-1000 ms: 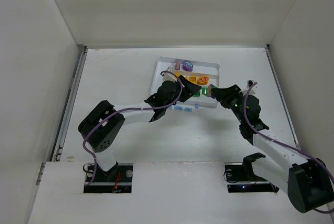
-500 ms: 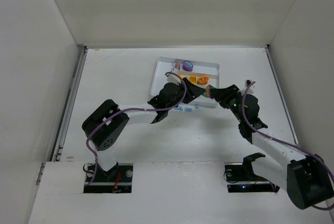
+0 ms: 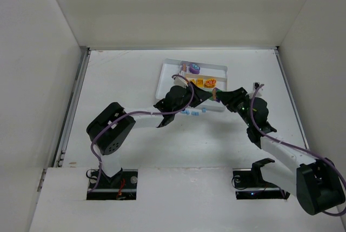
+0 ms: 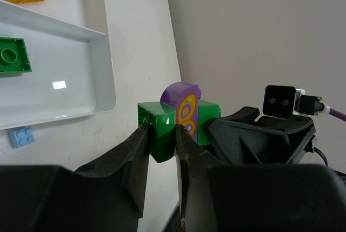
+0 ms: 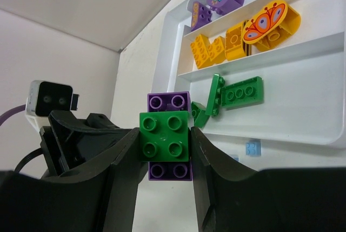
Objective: Sort the legos into containers by color
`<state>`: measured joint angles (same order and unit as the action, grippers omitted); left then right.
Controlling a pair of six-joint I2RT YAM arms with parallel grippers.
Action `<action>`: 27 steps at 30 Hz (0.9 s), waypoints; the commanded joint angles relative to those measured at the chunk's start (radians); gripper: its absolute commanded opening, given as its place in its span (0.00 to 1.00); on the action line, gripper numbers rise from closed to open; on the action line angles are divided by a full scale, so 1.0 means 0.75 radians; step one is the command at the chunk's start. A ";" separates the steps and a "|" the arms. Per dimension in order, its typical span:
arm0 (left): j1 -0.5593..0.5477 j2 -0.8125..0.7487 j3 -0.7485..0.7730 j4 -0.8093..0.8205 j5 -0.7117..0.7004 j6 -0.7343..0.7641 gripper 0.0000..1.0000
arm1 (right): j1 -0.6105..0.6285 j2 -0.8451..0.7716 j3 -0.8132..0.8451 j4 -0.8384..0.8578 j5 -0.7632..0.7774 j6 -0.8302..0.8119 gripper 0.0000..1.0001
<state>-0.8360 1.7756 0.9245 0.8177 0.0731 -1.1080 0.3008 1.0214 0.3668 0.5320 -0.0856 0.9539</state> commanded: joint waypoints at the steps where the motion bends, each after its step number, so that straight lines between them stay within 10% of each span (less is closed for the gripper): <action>1: 0.001 -0.017 0.029 0.076 0.019 0.021 0.17 | -0.007 -0.004 0.004 0.103 -0.045 0.017 0.31; 27: 0.111 -0.038 -0.081 0.061 -0.038 0.072 0.13 | -0.079 -0.126 -0.031 0.092 -0.052 0.023 0.30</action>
<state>-0.7509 1.7546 0.8566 0.8402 0.0597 -1.0840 0.2539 0.9653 0.3462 0.5388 -0.1413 0.9737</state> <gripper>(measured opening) 0.192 0.437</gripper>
